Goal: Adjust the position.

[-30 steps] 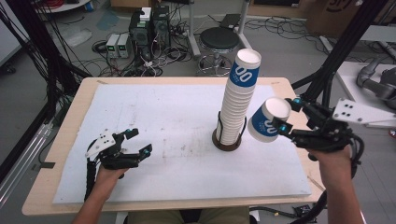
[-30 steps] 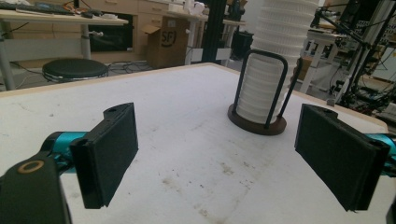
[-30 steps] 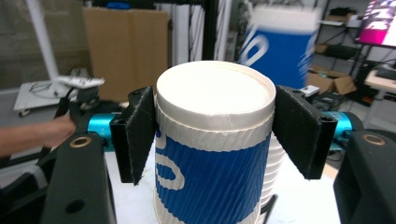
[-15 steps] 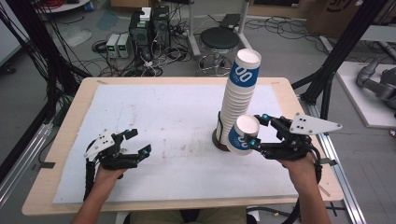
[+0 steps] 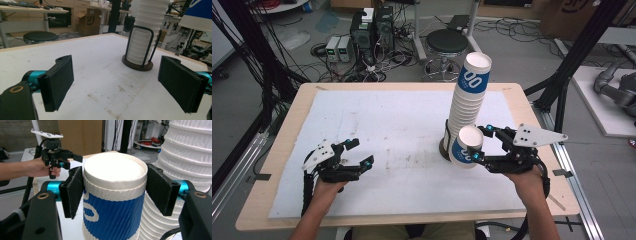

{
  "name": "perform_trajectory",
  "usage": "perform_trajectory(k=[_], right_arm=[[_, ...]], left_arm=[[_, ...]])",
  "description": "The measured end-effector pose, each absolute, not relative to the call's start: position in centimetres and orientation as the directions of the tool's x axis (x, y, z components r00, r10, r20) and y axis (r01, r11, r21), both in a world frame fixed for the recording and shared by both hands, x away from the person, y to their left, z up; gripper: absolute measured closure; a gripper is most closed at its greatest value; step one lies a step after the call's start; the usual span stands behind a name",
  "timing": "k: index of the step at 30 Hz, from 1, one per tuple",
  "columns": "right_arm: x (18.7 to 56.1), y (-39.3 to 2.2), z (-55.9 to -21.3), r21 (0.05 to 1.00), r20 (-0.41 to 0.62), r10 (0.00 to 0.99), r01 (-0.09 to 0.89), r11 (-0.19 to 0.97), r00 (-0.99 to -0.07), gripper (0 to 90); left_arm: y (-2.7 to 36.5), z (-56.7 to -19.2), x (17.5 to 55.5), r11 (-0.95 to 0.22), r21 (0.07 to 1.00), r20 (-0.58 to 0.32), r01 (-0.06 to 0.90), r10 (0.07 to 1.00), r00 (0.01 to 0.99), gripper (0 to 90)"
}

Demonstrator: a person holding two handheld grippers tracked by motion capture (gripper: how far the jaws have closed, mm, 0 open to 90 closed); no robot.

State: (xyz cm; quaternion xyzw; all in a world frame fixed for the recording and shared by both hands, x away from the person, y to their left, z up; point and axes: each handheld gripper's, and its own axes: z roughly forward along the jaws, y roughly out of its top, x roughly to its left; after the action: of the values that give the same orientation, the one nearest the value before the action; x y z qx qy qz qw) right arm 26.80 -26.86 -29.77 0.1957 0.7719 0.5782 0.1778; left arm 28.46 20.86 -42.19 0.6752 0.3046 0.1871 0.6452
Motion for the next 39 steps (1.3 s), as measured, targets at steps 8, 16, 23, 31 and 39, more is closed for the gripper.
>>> perform_trajectory(k=[8, 16, 23, 31, 39], right_arm=[[26.6, -26.8, -30.2, 0.962, -0.037, 0.520, 0.110, 0.250, -0.853, 33.0], [26.8, -26.1, -30.9, 0.961, -0.036, 0.503, 0.109, 0.255, -0.863, 32.9], [27.0, -24.3, -32.0, 0.962, -0.030, 0.467, 0.101, 0.253, -0.884, 33.0], [27.8, -21.7, -33.2, 0.964, -0.015, 0.421, 0.098, 0.247, -0.907, 33.0], [28.3, -19.6, -33.6, 0.964, 0.003, 0.368, 0.100, 0.245, -0.930, 33.0]], left_arm=[[20.1, -42.0, 28.4, 0.001, 0.987, -0.124, 0.159, 0.631, 0.766, 13.3], [18.4, -41.7, 27.9, -0.039, 0.989, -0.098, 0.145, 0.563, 0.821, 13.4], [16.4, -41.0, 27.3, -0.054, 0.991, -0.079, 0.119, 0.483, 0.872, 13.4], [14.0, -40.4, 27.0, -0.069, 0.993, -0.061, 0.097, 0.406, 0.912, 13.4], [12.4, -40.3, 26.8, -0.092, 0.992, -0.050, 0.087, 0.352, 0.935, 13.3]])
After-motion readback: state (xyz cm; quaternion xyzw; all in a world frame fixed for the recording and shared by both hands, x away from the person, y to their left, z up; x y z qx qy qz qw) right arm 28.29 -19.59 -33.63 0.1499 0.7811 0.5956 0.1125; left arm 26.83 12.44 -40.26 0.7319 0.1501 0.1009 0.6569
